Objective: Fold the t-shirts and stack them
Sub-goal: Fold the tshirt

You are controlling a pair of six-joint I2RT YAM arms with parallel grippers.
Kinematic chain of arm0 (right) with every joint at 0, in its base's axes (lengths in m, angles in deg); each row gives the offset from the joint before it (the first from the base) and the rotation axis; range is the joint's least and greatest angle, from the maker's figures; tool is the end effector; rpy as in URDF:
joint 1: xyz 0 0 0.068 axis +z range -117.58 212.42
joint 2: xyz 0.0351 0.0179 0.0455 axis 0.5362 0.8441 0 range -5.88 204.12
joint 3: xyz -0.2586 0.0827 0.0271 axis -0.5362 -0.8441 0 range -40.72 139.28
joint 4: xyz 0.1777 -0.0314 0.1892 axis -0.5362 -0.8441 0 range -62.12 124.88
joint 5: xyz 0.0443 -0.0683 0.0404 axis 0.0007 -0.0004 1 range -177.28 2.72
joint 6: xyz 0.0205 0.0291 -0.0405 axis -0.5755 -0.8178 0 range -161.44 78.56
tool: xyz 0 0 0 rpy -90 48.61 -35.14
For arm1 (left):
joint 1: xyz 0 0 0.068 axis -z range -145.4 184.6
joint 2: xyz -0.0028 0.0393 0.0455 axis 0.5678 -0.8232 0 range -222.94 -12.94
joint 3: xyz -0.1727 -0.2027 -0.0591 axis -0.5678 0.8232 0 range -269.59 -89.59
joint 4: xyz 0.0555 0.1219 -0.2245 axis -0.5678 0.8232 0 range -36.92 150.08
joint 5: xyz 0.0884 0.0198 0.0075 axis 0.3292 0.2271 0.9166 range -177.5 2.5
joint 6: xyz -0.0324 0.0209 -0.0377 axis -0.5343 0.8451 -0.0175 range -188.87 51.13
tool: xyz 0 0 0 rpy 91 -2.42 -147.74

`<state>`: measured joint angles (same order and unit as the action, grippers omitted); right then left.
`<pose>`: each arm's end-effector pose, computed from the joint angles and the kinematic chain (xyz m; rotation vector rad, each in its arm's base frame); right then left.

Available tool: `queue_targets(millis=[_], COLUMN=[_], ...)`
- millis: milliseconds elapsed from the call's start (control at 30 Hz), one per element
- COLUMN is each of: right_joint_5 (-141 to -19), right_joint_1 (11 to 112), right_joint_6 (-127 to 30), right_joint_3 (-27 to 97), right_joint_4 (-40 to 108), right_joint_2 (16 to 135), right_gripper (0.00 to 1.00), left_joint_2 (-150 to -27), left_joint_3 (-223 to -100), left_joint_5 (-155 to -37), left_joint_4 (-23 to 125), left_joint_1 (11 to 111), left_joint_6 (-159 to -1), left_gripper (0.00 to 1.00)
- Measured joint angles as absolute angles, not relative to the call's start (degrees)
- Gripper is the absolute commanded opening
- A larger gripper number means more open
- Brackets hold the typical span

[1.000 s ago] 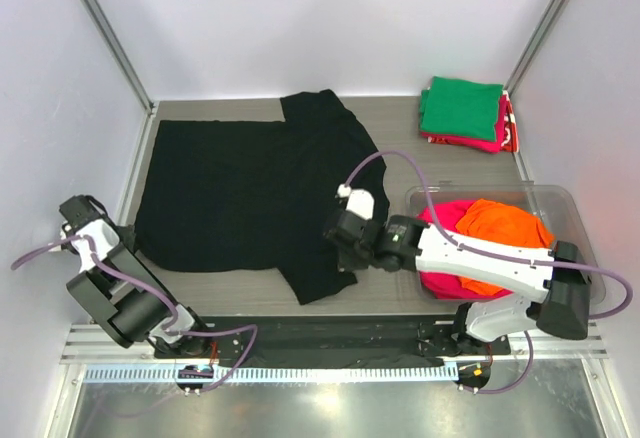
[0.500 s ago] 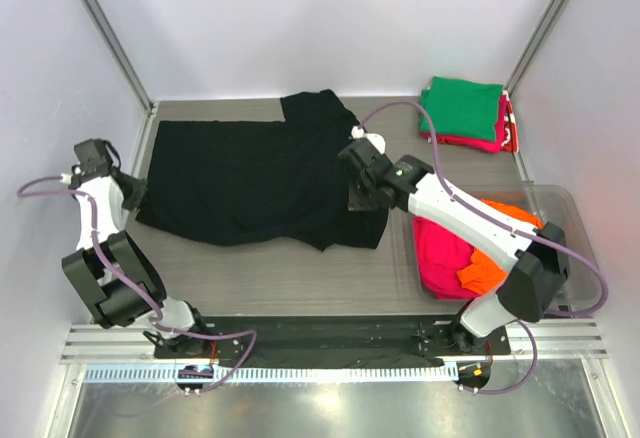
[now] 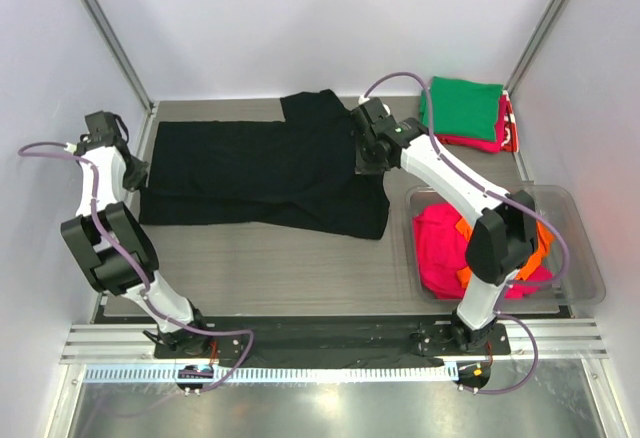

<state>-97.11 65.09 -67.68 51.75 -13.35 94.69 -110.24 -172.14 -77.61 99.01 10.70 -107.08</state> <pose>0.3232 0.1999 0.3071 -0.0764 2.5419 0.1880 0.3258 0.1512 0.2758 -1.3971 2.2055 0.1390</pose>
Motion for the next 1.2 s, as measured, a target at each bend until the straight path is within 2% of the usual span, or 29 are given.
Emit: queue_targets(millis=[700, 733, 800, 833, 867, 900, 933, 1000, 1100, 1200], right_joint_5=[-92.9, -92.6, -91.9, -91.4, -91.0, -90.9, -91.0, -91.6, -92.5, -92.5], right_joint_1=[58.1, 57.8, 57.3, 57.2, 57.0, 56.9, 56.9, 56.7, 56.5, 56.4], right_joint_6=[-60.4, -60.3, -60.0, -59.7, -59.4, -59.2, -58.7, -58.1, -58.7, -60.4], right_joint_3=[66.9, 67.9, 70.0, 71.3, 72.8, 74.1, 75.4, 78.2, 78.1, 70.7], right_joint_4=[-13.4, -13.5, -13.3, -13.3, -13.5, -13.5, -13.6, -14.2, -14.7, -12.6], right_joint_2=[111.7, 112.5, 114.4, 115.5, 116.8, 117.9, 118.8, 120.9, 120.7, 116.2], right_gripper=[0.01, 0.04, 0.18, 0.44, 0.58, 0.67, 0.76, 0.8, 0.8, 0.79], left_joint_2=[-127.5, -128.3, -130.2, -131.1, -132.8, -134.2, -135.6, -137.5, -135.5, -129.1], left_joint_3=[-186.9, -187.8, -190.5, -191.5, -193.7, -195.5, -197.3, -199.6, -197.3, -190.3], left_joint_5=[-69.4, -69.2, -69.0, -69.0, -69.0, -69.1, -69.3, -69.7, -69.8, -69.8], left_joint_4=[101.0, 101.3, 101.8, 101.9, 102.9, 103.5, 104.3, 105.7, 106.4, 106.5], left_joint_1=[15.7, 15.7, 16.0, 16.1, 16.2, 16.3, 16.4, 16.8, 17.1, 17.3], left_joint_6=[-103.1, -103.0, -102.9, -102.9, -102.8, -102.7, -102.5, -101.2, -100.9, -100.9], left_gripper=[0.0, 0.0, 0.01, 0.05, 0.11, 0.16, 0.4, 0.65, 0.85, 0.86])
